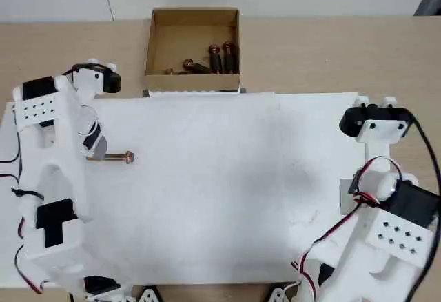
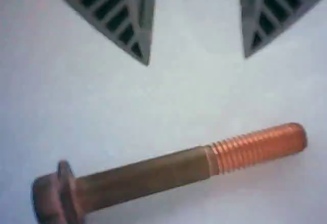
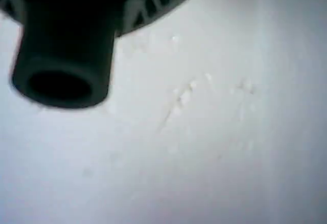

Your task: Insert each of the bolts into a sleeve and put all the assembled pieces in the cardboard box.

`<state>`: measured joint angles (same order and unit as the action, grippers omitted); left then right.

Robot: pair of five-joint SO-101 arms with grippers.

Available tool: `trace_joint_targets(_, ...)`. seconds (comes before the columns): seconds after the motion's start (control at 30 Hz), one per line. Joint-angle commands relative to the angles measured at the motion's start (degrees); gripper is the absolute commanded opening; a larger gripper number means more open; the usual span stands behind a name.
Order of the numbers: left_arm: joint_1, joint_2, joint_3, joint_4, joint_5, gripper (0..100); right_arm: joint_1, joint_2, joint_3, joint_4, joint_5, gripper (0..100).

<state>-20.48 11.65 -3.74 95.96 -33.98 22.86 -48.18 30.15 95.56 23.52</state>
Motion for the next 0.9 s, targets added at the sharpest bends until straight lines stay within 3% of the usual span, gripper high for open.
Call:
trace_joint_targets(0.0, 1.14, -0.26, -3.47, 0.44, -6.24, 10, 0.40, -0.84, -0.18, -0.04, 0.35, 0.3)
trace_joint_targets(0.07, 2.20, -0.62, -3.65, 0.70, -7.91, 10, -0.92, -0.84, -0.18, -0.13, 0.35, 0.3)
trace_joint_targets(0.2, 2.37, -0.18, -3.56, 2.46, -23.56, 10, -4.44, -0.57, -0.18, -0.40, 0.35, 0.3)
trace_joint_targets(0.47, 2.29, -0.26, -3.38, 3.16, -39.91, 13, -11.38, -0.48, -0.18, -0.48, -4.48, 0.3)
trace_joint_targets(0.6, 3.08, -0.62, -3.56, 3.16, -42.37, 18, -14.02, -0.40, -0.18, -0.48, -5.19, 0.3)
trace_joint_targets(0.87, 5.27, 0.00, -3.30, 3.16, -44.92, 19, -14.20, -0.40, -0.18, -0.22, -5.10, 0.3)
